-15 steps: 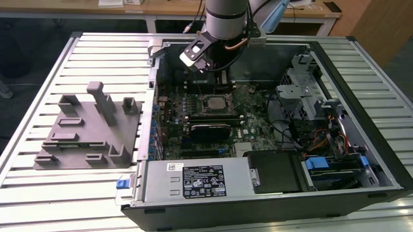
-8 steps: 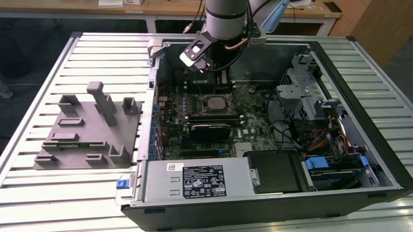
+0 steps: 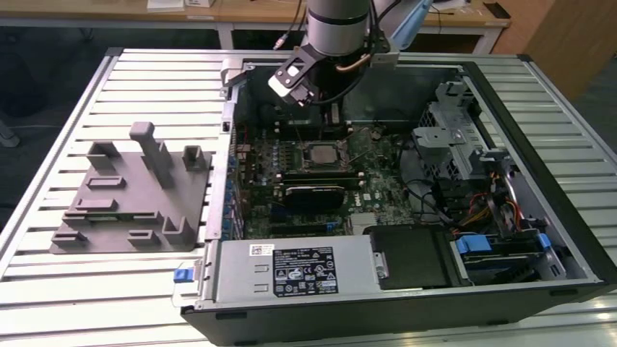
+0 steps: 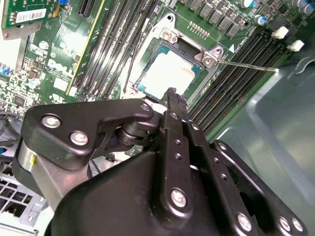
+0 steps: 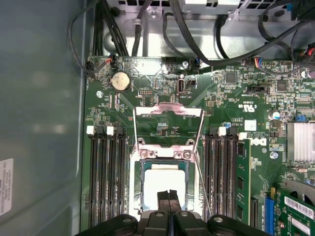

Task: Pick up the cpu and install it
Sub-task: 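Close the cpu cover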

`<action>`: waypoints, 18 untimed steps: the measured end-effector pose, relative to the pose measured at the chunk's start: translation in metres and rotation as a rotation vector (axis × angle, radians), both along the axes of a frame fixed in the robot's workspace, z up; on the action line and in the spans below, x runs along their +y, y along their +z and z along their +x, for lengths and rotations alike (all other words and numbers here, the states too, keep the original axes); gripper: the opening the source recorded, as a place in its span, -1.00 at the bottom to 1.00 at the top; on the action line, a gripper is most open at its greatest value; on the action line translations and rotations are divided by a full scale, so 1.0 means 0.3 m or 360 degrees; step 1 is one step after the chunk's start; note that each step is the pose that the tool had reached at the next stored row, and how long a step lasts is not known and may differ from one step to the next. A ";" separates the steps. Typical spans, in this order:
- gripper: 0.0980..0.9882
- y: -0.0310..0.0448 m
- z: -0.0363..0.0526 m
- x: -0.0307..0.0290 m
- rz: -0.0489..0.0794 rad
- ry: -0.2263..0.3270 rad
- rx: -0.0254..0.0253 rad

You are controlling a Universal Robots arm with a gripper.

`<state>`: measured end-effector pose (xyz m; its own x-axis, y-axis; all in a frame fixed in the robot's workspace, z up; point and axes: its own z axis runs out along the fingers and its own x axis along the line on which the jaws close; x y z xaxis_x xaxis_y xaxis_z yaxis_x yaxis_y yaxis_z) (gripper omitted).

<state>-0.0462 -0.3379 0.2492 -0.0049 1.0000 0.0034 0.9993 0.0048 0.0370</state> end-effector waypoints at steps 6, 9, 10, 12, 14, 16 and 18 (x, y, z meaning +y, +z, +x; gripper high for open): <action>-0.98 0.032 0.000 0.000 0.0000 0.0000 0.00001; -0.98 0.044 0.000 0.000 0.0000 0.0000 0.00001; -0.98 0.046 0.000 0.000 0.0000 0.0000 0.00001; -0.98 0.050 0.000 0.000 0.0000 0.0000 0.00001; -0.98 0.054 0.000 0.000 0.0000 0.0000 0.00001; -0.98 0.060 0.000 0.000 0.0000 0.0000 0.00001; -0.98 0.061 0.000 0.000 0.0000 0.0000 -0.00002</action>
<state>-0.0462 -0.3379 0.2674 -0.0049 1.0000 0.0036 0.9993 0.0048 0.0371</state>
